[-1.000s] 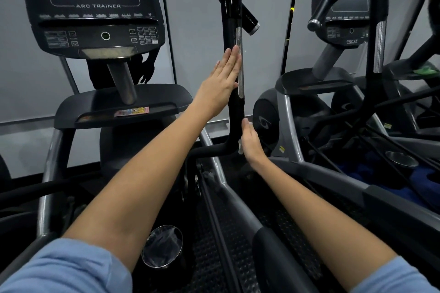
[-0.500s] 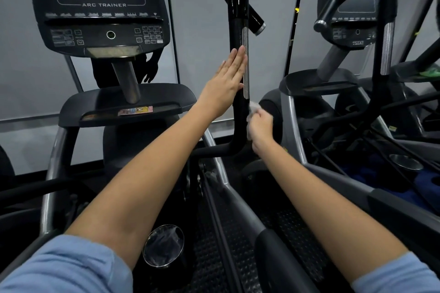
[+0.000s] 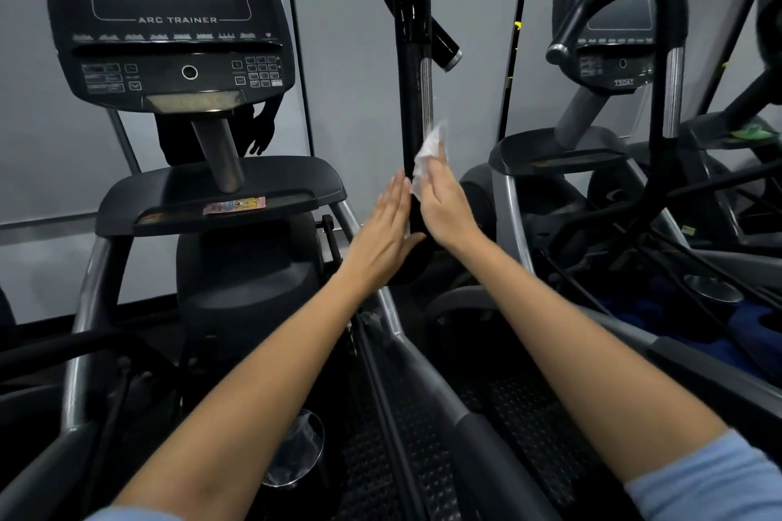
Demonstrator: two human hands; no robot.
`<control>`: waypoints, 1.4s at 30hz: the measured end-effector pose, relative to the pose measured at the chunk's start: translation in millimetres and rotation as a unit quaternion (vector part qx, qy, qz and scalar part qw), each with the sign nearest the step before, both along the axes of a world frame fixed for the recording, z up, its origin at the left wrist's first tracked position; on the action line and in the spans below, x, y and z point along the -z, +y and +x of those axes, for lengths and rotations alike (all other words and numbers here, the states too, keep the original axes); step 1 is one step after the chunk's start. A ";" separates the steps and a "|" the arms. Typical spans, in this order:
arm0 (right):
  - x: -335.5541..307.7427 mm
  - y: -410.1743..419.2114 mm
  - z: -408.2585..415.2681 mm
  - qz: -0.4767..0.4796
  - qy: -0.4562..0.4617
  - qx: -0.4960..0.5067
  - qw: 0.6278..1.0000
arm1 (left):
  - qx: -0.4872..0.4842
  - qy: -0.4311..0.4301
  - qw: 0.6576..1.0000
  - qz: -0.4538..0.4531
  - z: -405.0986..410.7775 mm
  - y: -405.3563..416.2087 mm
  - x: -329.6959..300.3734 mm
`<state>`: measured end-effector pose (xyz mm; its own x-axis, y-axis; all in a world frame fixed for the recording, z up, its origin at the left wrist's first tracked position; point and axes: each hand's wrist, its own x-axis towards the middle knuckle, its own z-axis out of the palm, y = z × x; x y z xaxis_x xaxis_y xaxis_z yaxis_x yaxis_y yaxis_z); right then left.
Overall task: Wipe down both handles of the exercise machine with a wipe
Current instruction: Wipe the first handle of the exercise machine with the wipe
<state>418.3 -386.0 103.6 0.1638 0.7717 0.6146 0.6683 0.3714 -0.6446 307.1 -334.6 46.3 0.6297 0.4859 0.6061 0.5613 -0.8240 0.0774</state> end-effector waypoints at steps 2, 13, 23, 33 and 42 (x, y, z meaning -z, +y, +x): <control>-6.4 -0.3 4.7 0.002 -0.055 -0.018 0.998 | -0.007 -0.016 1.000 -0.019 7.3 -7.6 14.5; -20.1 2.2 12.4 0.019 -0.222 0.067 0.973 | 0.017 -0.037 0.999 0.016 9.3 -13.1 43.1; -12.6 8.8 15.7 0.061 -0.273 0.075 0.957 | 0.005 0.015 0.999 0.051 -1.0 -7.4 46.0; 20.4 12.1 22.5 0.149 -0.476 0.177 0.849 | 0.003 0.005 0.998 0.061 0.4 -9.5 43.5; 20.3 12.7 27.7 0.137 -0.554 0.184 0.801 | 0.000 -0.003 0.997 0.075 2.1 -9.2 43.5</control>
<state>446.0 -373.3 83.4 -0.4133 0.6079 0.6780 0.8702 0.0444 0.4907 309.1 -343.8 2.9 0.6261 0.3901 0.6751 0.5612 -0.8266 -0.0428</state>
